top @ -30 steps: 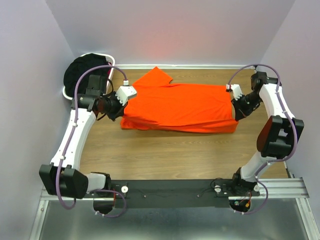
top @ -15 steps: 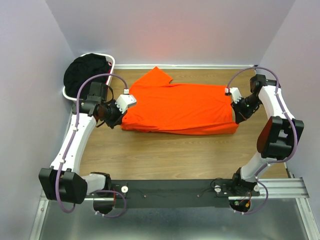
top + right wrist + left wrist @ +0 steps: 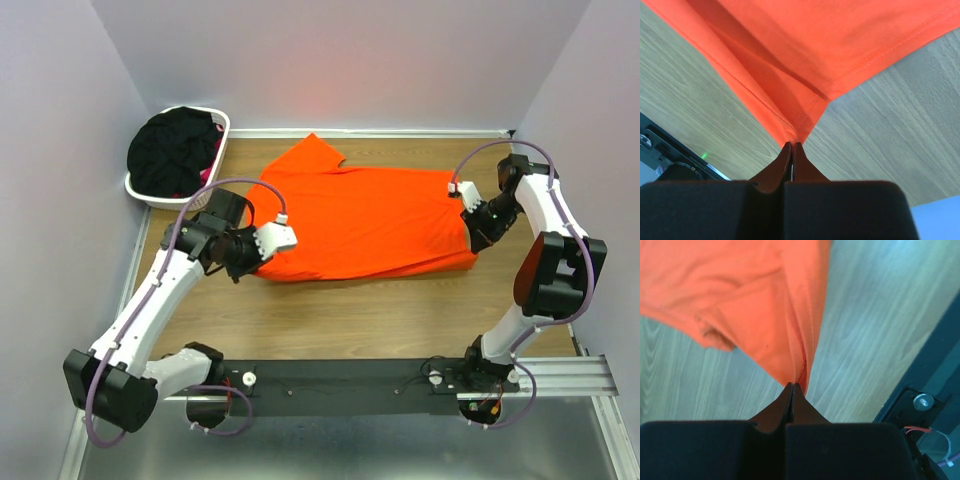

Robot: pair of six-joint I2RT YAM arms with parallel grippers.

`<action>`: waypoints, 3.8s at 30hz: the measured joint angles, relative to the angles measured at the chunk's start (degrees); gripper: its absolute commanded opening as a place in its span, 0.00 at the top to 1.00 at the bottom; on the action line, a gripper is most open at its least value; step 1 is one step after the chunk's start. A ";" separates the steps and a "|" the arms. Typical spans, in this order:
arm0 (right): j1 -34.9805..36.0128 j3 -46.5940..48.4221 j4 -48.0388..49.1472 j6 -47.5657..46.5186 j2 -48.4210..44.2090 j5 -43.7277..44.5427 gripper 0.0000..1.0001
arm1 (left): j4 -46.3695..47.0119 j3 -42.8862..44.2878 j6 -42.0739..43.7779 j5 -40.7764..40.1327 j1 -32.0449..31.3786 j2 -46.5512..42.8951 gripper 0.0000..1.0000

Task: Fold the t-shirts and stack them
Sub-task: Fold the tshirt

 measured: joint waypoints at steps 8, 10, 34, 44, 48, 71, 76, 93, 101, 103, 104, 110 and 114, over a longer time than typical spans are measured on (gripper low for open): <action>0.00 0.09 0.00 -0.13 0.04 0.04 1.00 | 0.02 -0.79 -1.53 -0.15 -7.19 2.49 1.00; 0.00 0.09 0.02 -0.17 0.04 0.09 1.00 | 0.17 -0.33 -2.45 -0.79 -7.17 4.02 1.00; -1.11 7.96 2.25 1.92 10.97 1.25 1.00 | 7.06 28.89 -2.73 -2.86 2.99 31.17 1.00; -1.11 11.28 2.75 3.52 16.17 1.22 0.99 | 8.22 29.31 -1.14 -2.89 3.63 35.21 1.00; -1.11 11.93 3.13 4.15 17.59 1.22 0.99 | 9.20 28.87 -0.94 -2.97 3.87 35.98 1.00; -1.11 15.39 5.16 8.94 21.66 1.03 0.93 | 8.13 25.11 1.88 0.59 11.98 37.29 0.41; -1.11 15.39 5.18 9.11 21.66 1.03 0.93 | 4.33 15.23 3.48 3.98 12.02 32.54 0.41; -1.11 15.50 5.20 9.57 21.66 1.03 0.94 | 2.84 9.57 5.68 6.97 7.08 32.48 0.44; -1.11 15.50 5.20 9.57 21.68 1.05 0.94 | 4.57 8.79 5.55 6.47 6.43 35.17 0.72; -1.11 15.58 5.18 9.57 21.79 1.05 0.94 | 4.66 8.85 5.77 6.08 6.43 35.54 0.85; -1.11 15.67 5.20 9.57 21.92 1.05 0.94 | 4.63 8.96 5.88 5.92 6.43 35.69 0.92; -1.11 15.87 5.20 9.57 22.93 1.05 0.96 | 3.76 12.94 6.32 5.18 6.43 37.33 1.00; -1.11 15.91 5.20 9.55 23.23 1.07 0.96 | 3.17 17.99 6.58 4.42 6.43 38.86 1.00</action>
